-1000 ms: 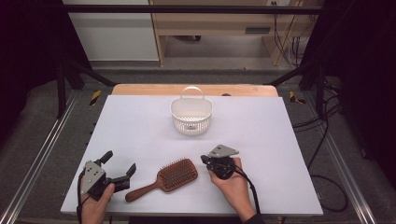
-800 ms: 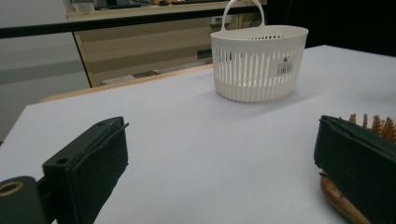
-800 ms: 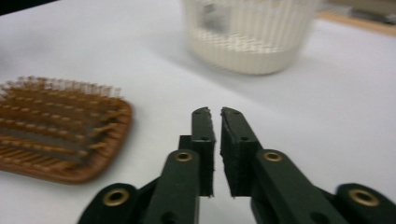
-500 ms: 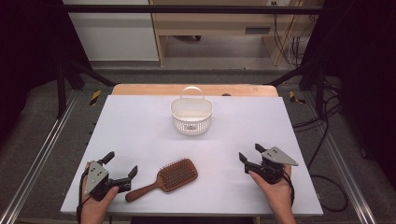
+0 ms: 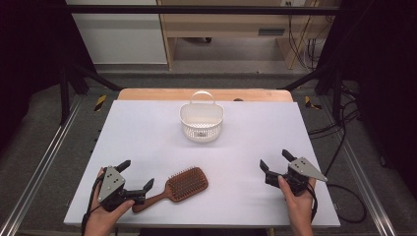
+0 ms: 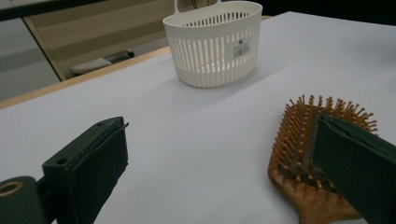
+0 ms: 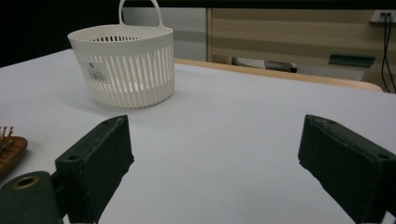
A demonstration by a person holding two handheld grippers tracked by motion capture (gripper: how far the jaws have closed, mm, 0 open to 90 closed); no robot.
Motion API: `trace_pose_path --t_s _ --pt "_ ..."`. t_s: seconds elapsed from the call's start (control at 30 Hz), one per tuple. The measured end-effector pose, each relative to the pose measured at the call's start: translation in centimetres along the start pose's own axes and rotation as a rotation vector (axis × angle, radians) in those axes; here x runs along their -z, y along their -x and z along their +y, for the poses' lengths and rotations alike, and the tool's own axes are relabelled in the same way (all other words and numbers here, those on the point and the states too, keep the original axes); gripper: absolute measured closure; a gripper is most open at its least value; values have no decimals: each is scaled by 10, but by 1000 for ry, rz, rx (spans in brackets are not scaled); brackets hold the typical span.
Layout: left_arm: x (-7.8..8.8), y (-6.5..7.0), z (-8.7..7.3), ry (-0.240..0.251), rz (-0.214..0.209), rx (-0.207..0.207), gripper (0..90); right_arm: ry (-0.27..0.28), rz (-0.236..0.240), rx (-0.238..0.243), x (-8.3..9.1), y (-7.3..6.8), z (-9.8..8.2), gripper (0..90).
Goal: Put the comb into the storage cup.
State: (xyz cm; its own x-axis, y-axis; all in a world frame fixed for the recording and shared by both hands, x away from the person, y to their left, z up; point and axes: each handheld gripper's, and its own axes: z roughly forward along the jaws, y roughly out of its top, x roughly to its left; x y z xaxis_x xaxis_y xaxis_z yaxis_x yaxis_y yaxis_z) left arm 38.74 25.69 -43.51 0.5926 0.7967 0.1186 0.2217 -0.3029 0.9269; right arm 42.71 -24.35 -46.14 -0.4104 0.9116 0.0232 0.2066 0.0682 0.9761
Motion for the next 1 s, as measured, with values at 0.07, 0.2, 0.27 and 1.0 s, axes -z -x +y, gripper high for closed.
trace_pose_path --t_s 0.07,0.2,0.27,1.0 --pt "0 2 2 -41 -12 -2 37 1 -1 7 0 -2 0 102" --pt "0 5 7 -65 -41 -13 32 -3 16 15 -1 -4 -2 103" --pt "-3 9 12 -112 -67 -34 31 -4 20 26 -2 -4 -3 102" --pt "-49 37 34 -462 -196 -191 50 19 25 48 -2 -7 -2 104"
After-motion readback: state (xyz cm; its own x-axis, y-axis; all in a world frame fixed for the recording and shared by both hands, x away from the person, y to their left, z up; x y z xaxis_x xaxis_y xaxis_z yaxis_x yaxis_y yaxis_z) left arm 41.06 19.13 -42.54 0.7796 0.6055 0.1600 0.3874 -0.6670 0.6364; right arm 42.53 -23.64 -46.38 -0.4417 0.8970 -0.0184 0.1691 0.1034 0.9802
